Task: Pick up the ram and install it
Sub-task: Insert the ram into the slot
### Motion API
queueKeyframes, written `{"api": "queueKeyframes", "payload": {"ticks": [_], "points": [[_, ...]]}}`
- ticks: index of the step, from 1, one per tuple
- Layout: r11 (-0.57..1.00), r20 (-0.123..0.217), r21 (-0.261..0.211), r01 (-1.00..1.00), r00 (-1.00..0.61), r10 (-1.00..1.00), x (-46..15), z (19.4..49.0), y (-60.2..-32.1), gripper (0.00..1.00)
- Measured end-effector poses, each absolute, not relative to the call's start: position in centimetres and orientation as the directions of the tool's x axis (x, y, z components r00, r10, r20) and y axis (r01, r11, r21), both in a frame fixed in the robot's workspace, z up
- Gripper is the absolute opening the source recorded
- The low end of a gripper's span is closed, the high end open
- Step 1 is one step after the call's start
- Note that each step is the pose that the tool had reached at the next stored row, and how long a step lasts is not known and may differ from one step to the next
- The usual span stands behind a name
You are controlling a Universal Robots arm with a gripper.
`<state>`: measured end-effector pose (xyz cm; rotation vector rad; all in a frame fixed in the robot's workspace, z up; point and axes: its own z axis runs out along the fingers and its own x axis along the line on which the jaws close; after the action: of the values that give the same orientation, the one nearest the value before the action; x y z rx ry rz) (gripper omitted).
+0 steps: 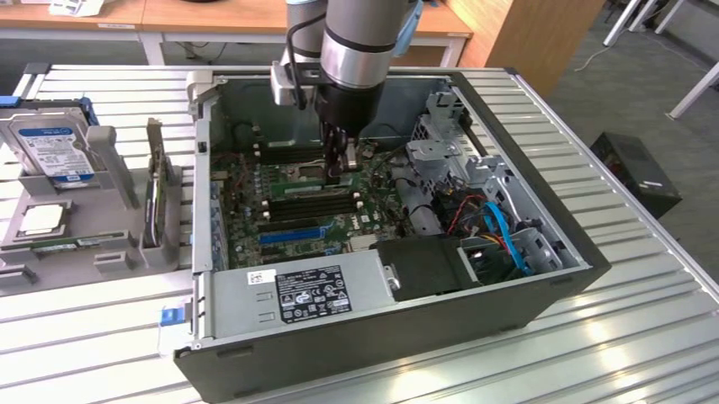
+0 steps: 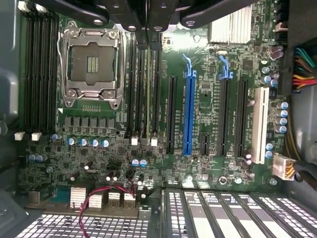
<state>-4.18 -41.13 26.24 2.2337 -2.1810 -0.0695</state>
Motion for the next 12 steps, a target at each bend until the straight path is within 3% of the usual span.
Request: {"api": "queueKeyframes", "payload": {"ticks": [12], "points": [[-0.024,-0.018,0.045,-0.999,0.023,-1.000,-4.2,25.1,-41.1,0.12]]}}
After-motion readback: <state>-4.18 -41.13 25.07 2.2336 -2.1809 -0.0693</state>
